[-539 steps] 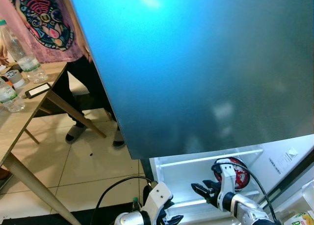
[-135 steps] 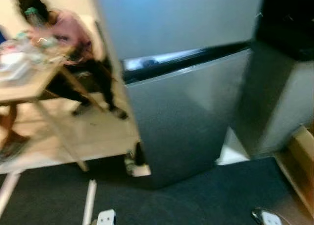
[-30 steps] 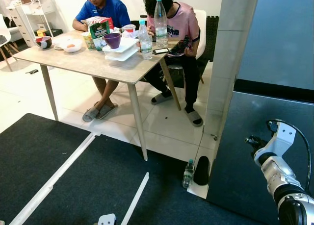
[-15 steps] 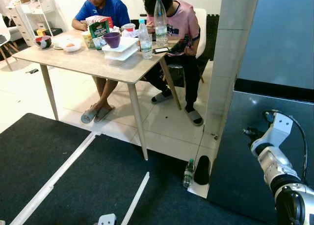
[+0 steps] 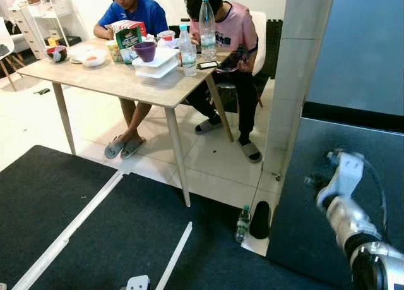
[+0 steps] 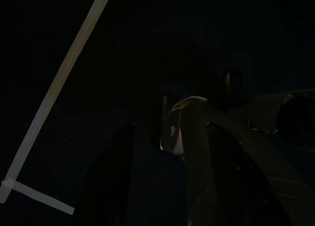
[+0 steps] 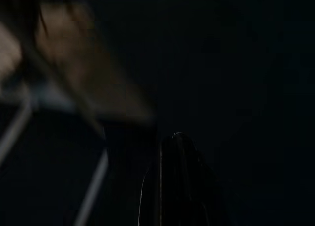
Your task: Restocking fridge
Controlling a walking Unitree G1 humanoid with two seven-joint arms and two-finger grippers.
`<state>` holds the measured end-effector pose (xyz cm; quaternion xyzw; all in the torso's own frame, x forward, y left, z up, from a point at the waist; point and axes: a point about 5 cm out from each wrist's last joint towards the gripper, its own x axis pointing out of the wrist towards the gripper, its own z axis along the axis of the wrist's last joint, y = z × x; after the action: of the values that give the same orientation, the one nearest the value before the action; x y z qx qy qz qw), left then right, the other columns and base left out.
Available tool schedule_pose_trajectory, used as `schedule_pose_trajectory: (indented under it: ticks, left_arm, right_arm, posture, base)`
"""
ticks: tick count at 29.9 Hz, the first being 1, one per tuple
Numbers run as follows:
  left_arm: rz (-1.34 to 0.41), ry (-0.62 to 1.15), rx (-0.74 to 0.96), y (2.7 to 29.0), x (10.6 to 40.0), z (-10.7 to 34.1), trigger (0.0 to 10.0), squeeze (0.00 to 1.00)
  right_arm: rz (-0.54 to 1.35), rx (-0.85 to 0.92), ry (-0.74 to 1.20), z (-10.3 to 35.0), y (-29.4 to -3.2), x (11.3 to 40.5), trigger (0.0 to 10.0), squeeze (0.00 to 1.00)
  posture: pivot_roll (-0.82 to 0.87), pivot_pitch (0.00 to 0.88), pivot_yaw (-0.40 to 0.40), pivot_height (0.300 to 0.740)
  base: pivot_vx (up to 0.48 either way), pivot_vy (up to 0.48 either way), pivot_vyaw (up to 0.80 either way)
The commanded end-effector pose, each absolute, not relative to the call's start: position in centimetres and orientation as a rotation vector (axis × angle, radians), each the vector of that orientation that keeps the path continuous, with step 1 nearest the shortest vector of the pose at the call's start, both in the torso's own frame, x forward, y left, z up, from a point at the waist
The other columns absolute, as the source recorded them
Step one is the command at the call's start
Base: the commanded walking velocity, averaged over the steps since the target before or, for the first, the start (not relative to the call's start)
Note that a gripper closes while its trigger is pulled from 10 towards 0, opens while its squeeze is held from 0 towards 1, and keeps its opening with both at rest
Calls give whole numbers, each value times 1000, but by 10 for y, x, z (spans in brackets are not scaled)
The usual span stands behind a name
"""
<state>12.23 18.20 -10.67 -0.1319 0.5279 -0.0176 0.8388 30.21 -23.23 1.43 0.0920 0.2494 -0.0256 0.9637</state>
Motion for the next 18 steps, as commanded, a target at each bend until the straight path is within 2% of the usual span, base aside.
schedule_pose_trajectory:
  ticks: [1, 2, 4, 5, 6, 8, 11, 15, 18]
  left_arm:
    - [-42, 1117, -279, 179, 122, -107, 10000, 0]
    - [-43, 1116, -276, 179, 122, -107, 10000, 0]
    - [-42, 1116, -259, 181, 123, -107, 10000, 0]
    - [-42, 1116, -259, 181, 123, -107, 10000, 0]
    - [-40, 1117, -247, 182, 123, -107, 10000, 0]
    - [-38, 1116, -241, 183, 124, -107, 10000, 0]
    - [-37, 1116, -239, 183, 124, -107, 10000, 0]
    - [-32, 1117, -225, 184, 124, -106, 10000, 0]
    - [-30, 1117, -218, 184, 125, -106, 10000, 0]
  right_arm:
    - [-42, 176, 550, 7, -229, 297, 10000, 0]
    - [-46, 180, 578, 0, -228, 290, 10000, 0]
    - [-88, 220, 710, -31, -227, 256, 10000, 0]
    - [-88, 220, 710, -31, -227, 256, 10000, 0]
    - [-117, 231, 814, -51, -227, 228, 10000, 0]
    - [-136, 221, 878, -62, -229, 210, 10000, 0]
    - [-143, 215, 901, -66, -230, 204, 10000, 0]
    - [-149, 184, 992, -80, -231, 175, 10000, 0]
    - [-142, 138, 1025, -83, -233, 168, 10000, 0]
  posture:
    - [2, 0, 58, 740]
    - [2, 0, 58, 740]
    - [0, 0, 60, 740]
    - [0, 0, 60, 740]
    - [1, 0, 64, 740]
    - [1, 0, 64, 740]
    - [1, 0, 64, 740]
    - [-4, 0, 67, 740]
    - [-4, 0, 67, 740]
  base:
    - [0, 0, 0]
    - [0, 0, 0]
    - [0, 0, 0]
    - [0, 0, 0]
    - [0, 0, 613]
    - [0, 0, 694]
    - [0, 0, 775]
    - [0, 0, 775]
    - [0, 0, 775]
